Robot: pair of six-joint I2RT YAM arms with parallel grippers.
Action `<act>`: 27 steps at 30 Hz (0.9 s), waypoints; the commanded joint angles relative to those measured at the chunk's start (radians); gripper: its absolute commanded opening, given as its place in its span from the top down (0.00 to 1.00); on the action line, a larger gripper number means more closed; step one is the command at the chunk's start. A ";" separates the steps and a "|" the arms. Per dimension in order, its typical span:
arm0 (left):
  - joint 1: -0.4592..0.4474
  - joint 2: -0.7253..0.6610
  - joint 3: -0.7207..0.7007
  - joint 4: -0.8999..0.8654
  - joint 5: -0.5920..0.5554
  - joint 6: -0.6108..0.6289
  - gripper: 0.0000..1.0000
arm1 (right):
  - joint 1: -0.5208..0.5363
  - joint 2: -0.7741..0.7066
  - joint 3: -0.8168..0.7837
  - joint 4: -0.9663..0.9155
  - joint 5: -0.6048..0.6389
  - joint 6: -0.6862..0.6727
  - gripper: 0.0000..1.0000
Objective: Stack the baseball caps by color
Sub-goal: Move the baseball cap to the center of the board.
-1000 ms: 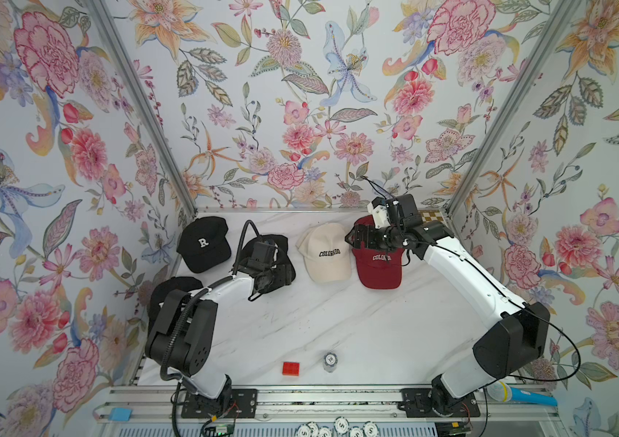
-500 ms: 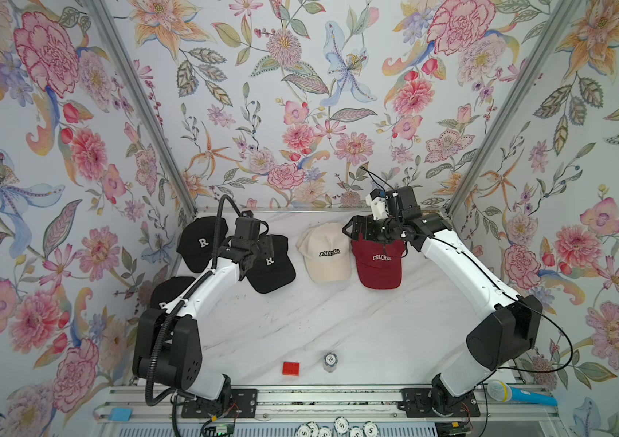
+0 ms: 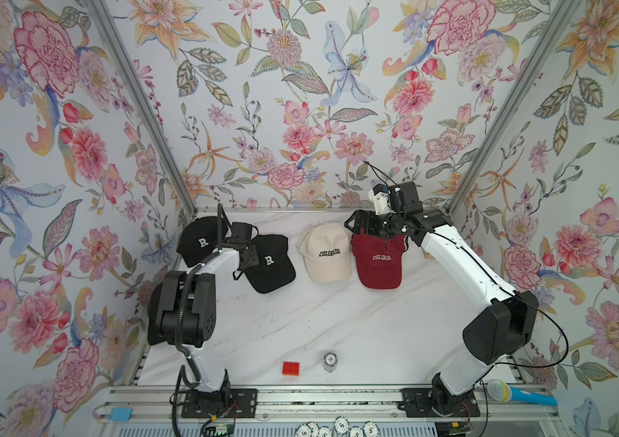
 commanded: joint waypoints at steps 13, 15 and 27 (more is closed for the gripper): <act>0.020 0.196 0.301 -0.052 0.068 0.095 0.42 | -0.043 -0.020 -0.003 0.004 0.013 -0.003 0.01; 0.021 0.195 0.304 -0.050 0.067 0.097 0.42 | -0.047 -0.023 -0.002 0.005 0.017 -0.001 0.01; 0.030 0.072 0.359 -0.132 -0.101 0.194 0.11 | -0.051 0.013 0.047 0.004 -0.024 0.003 0.01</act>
